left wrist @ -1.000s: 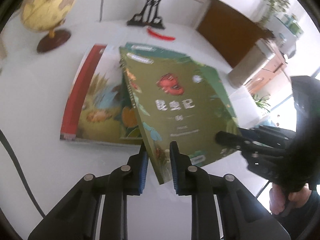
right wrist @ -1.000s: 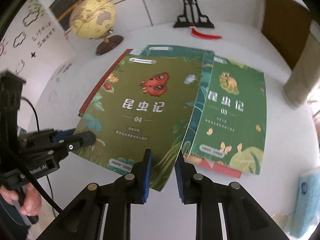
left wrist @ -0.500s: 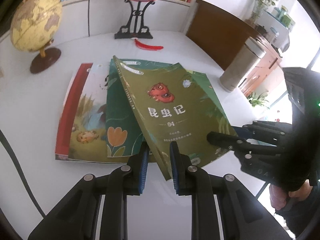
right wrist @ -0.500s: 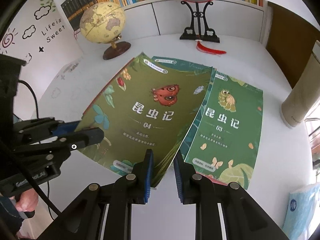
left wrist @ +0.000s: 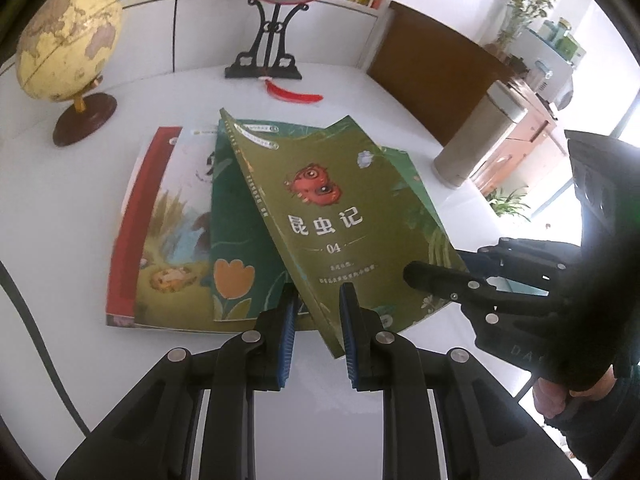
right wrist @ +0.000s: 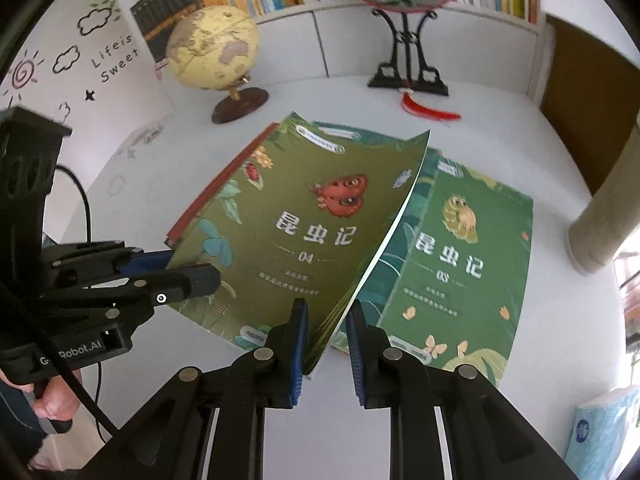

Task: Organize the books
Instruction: 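Close both grippers on the butterfly booklet edge and lift it, then carry the butterfly booklet toward the globe and lower it onto the desk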

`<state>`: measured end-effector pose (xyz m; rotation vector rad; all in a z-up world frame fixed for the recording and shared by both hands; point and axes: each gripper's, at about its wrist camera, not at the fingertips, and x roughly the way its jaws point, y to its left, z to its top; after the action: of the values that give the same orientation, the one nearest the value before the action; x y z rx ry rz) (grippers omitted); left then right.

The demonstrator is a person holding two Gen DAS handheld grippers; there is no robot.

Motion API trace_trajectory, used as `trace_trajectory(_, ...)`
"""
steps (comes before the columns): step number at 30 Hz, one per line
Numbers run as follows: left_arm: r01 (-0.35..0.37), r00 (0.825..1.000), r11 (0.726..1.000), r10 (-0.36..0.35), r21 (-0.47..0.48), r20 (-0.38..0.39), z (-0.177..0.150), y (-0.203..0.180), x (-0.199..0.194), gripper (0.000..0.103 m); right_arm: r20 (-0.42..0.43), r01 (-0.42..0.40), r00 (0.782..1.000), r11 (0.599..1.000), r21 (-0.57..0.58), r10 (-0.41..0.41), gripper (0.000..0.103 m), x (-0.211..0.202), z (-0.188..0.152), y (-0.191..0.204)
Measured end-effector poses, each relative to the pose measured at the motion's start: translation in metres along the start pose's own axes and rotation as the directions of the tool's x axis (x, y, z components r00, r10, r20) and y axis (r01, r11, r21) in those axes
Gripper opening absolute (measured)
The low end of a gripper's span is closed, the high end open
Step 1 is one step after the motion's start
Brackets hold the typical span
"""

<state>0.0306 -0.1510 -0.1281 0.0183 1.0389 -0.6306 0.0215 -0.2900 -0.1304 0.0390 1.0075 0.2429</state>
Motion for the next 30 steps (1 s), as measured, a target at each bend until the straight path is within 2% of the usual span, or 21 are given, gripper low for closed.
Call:
trace_trajectory(6, 0.015, 0.999, 1.000, -0.015, 0.013, 0.035, -0.005, 0.026, -0.030, 0.018, 0.035, 0.002, 0.999, 0.998, -0.059, 0.000, 0.019, -0.010, 0.010, 0.047)
trace_trajectory(13, -0.019, 0.997, 0.999, 0.022, -0.038, 0.071, -0.019, 0.088, -0.072, 0.018, 0.060, -0.032, 0.997, 0.994, -0.103, 0.038, 0.019, 0.000, 0.030, 0.116)
trace_trajectory(21, -0.114, 0.985, 0.989, 0.125, -0.090, 0.118, -0.033, 0.157, -0.121, 0.019, 0.080, -0.107, 0.989, 0.980, -0.167, 0.121, 0.019, 0.024, 0.050, 0.200)
trace_trajectory(30, -0.207, 0.962, 0.959, 0.236, -0.192, 0.139, -0.052, 0.241, -0.157, 0.019, 0.070, -0.181, 0.976, 0.950, -0.256, 0.205, 0.019, 0.064, 0.079, 0.295)
